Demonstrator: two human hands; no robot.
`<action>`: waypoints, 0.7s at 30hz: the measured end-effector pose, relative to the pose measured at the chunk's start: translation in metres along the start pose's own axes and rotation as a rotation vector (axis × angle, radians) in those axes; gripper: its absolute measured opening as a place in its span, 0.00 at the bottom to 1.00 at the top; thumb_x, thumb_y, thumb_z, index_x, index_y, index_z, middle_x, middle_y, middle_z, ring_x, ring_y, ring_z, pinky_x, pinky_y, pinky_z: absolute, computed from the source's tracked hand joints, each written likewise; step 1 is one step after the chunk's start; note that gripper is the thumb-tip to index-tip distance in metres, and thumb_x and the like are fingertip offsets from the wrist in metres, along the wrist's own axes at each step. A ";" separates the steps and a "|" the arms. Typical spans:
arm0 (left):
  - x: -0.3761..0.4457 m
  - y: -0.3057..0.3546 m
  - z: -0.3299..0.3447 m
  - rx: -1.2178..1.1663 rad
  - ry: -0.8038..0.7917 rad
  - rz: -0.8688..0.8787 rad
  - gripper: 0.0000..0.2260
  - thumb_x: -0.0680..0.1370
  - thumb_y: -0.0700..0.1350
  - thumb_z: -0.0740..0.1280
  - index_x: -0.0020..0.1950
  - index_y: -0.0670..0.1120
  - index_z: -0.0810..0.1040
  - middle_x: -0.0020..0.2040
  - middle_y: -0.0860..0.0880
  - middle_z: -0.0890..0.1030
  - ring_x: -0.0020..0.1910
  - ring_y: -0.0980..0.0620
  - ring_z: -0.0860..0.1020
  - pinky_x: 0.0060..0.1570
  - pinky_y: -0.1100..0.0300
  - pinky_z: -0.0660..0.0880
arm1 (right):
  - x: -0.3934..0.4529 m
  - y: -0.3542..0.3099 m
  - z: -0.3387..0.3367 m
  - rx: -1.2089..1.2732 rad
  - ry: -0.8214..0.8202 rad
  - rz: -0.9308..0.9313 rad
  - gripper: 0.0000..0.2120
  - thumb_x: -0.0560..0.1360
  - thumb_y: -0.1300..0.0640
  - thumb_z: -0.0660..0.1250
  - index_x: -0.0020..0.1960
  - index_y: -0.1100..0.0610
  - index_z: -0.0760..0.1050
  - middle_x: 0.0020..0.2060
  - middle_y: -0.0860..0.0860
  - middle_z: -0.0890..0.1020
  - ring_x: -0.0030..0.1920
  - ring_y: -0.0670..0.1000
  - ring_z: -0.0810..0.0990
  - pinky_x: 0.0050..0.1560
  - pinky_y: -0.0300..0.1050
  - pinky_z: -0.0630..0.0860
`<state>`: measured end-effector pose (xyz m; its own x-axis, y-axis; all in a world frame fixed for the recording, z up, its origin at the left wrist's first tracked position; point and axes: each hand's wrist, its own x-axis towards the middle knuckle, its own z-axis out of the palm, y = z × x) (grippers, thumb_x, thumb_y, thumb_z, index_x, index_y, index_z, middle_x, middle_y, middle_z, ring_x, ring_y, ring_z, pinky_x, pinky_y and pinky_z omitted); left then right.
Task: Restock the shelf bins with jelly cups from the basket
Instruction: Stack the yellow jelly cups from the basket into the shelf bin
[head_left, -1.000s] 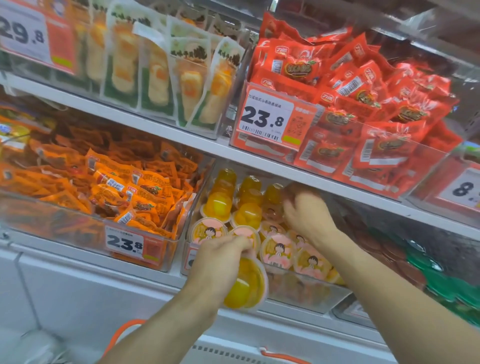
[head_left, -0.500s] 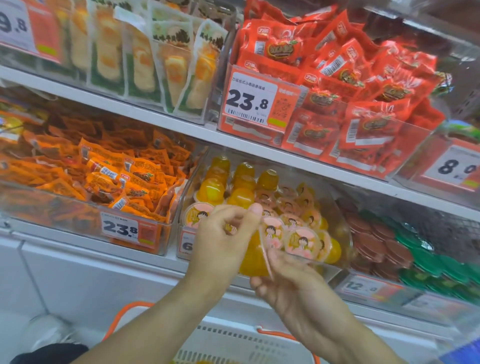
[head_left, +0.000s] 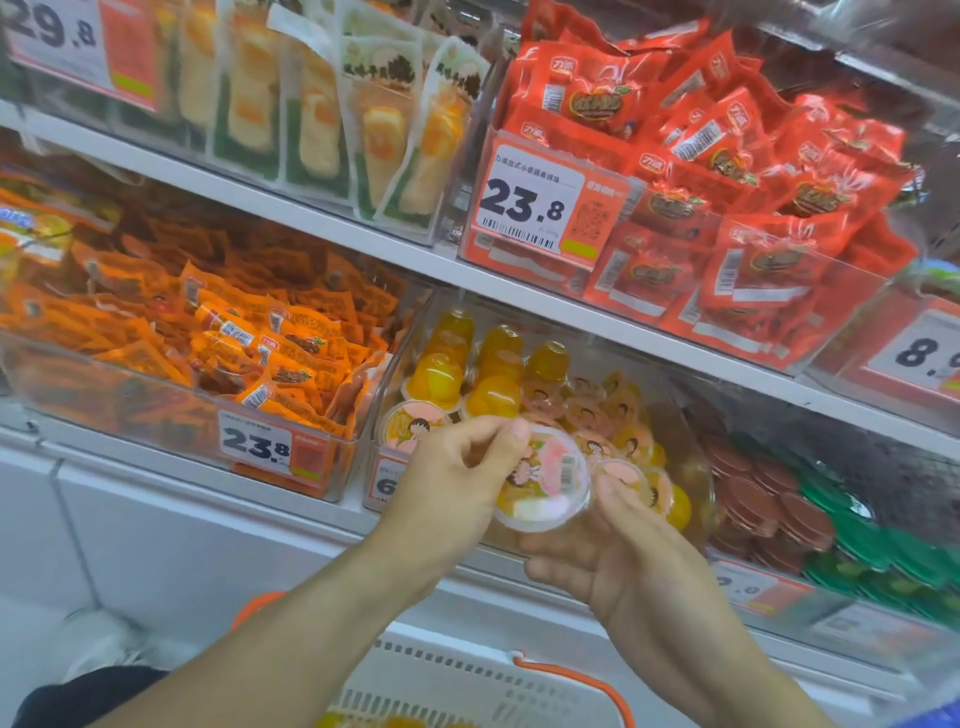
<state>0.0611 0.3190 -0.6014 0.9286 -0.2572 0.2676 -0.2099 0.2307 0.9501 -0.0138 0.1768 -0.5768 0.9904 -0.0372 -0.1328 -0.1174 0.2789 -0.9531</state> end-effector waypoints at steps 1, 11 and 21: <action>-0.001 -0.001 0.000 -0.005 -0.019 0.011 0.13 0.79 0.51 0.65 0.51 0.43 0.85 0.44 0.48 0.86 0.45 0.56 0.82 0.48 0.62 0.78 | 0.000 0.002 -0.001 0.029 -0.032 0.035 0.20 0.78 0.54 0.65 0.66 0.62 0.75 0.57 0.67 0.81 0.50 0.65 0.82 0.43 0.50 0.83; 0.003 0.007 0.003 -0.096 0.127 -0.115 0.08 0.83 0.45 0.62 0.54 0.45 0.81 0.46 0.50 0.85 0.43 0.57 0.83 0.37 0.69 0.75 | 0.011 -0.013 -0.025 -0.025 -0.197 -0.065 0.34 0.67 0.54 0.80 0.70 0.58 0.74 0.64 0.63 0.78 0.64 0.66 0.77 0.61 0.61 0.78; 0.008 0.000 -0.006 -0.263 0.408 -0.423 0.08 0.79 0.38 0.61 0.44 0.41 0.79 0.27 0.47 0.73 0.21 0.51 0.67 0.23 0.64 0.60 | 0.103 -0.051 -0.035 -1.342 0.424 -0.371 0.25 0.71 0.54 0.77 0.65 0.51 0.73 0.54 0.48 0.82 0.51 0.50 0.82 0.50 0.42 0.77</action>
<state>0.0706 0.3226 -0.6005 0.9674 -0.0102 -0.2532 0.2336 0.4232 0.8754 0.0913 0.1248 -0.5511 0.9110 -0.2471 0.3301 -0.0781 -0.8895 -0.4502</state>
